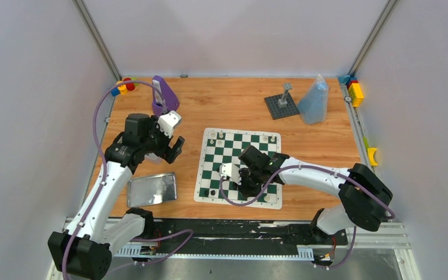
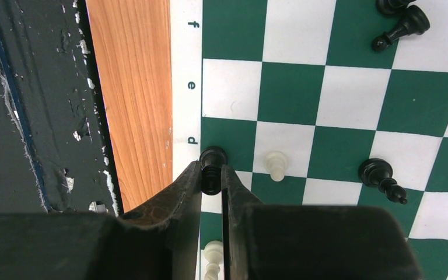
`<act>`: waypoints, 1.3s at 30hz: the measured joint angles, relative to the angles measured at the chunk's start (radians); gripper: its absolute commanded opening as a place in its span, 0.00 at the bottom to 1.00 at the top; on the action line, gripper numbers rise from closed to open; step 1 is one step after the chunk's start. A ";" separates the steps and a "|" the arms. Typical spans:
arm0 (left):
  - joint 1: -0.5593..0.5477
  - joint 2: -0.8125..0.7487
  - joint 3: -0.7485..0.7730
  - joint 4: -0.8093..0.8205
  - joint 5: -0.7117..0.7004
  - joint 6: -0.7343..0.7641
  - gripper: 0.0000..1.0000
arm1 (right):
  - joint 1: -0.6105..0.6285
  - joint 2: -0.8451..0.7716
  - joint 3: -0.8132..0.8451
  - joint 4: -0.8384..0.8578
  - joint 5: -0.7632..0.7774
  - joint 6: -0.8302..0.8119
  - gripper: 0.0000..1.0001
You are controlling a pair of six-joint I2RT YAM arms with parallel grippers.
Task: Set up the chess pieces on the board
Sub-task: Place the chess piece on the chessboard.
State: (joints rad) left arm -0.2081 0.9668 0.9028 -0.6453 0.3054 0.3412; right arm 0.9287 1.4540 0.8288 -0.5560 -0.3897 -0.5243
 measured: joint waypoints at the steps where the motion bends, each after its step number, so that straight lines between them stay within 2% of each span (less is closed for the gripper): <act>1: 0.000 0.000 -0.002 0.000 0.000 0.000 1.00 | 0.000 -0.001 -0.002 0.000 0.000 0.000 0.00; 19: 0.000 -0.010 -0.008 0.015 0.000 0.000 1.00 | -0.030 -0.076 -0.010 -0.013 -0.013 -0.002 0.00; 39: 0.000 -0.010 -0.008 0.021 -0.045 -0.023 1.00 | 0.038 0.137 0.146 -0.020 -0.047 -0.002 0.00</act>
State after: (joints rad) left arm -0.2077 0.9573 0.8944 -0.6239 0.2604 0.3187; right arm 0.9668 1.5906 0.9752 -0.5762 -0.4370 -0.5262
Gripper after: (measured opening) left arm 0.999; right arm 0.163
